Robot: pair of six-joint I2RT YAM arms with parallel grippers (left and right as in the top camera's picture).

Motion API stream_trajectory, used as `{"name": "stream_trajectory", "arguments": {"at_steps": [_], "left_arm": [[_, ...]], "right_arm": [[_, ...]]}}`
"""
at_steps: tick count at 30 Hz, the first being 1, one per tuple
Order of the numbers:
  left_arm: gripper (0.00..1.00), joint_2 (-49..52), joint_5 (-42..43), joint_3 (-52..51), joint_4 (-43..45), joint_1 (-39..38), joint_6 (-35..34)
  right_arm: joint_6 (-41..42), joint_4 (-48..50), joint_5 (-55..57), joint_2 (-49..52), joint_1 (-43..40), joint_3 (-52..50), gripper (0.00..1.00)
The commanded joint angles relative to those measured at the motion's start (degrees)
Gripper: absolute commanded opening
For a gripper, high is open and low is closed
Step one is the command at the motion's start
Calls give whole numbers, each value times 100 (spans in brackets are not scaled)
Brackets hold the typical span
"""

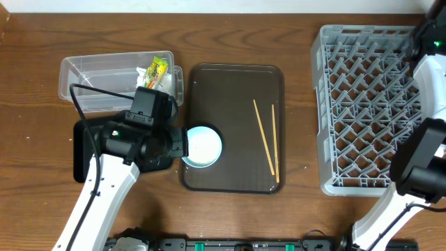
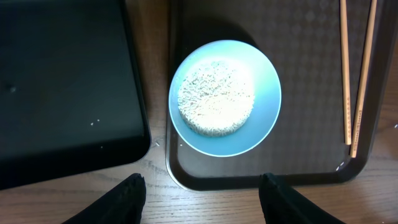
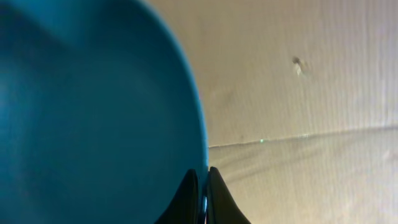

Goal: Sort waste into correct bins and load items into the dishwasher rack
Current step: 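Grasp the blue plate rim and stand it upright in the grey rack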

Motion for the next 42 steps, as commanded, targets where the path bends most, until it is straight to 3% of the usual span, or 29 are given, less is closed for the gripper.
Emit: {"name": "stream_trajectory", "arguments": {"at_steps": [1,9,21,22,24,25,29,35,38,42], "left_arm": [[62,-7,-13,68,-11,4,-33],[61,-7,-13,68,-11,4,-31],[62,-7,-13,68,-11,4,-31],[62,-7,-13,68,-9,4,-31],[62,-7,-13,68,-9,4,-31],[62,-7,-13,68,-11,4,-31],[62,-7,-13,68,-13,4,-31],[62,-7,-15,68,-4,4,-31],[62,-7,-17,68,13,4,-28],[62,-7,-37,68,15,4,-28]], "right_arm": [[-422,-680,-938,-72,251,-50,1],[2,-1224,-1176,-72,483,-50,1],[1344,-2328,-1327,-72,498,-50,1],[1460,-2382,-1329,-72,501,-50,4],[1749,-2465,-1329,-72,503,-50,27],[1849,-2485,-1329,-76,503,-50,31],[1919,-2601,-1700,-310,520,-50,35],[2190,-2667,-2420,-1095,520,-50,64],[2461,-2983,-3101,-1554,553,-50,72],[3047,-3777,-4516,-2013,654,-50,72]]}}
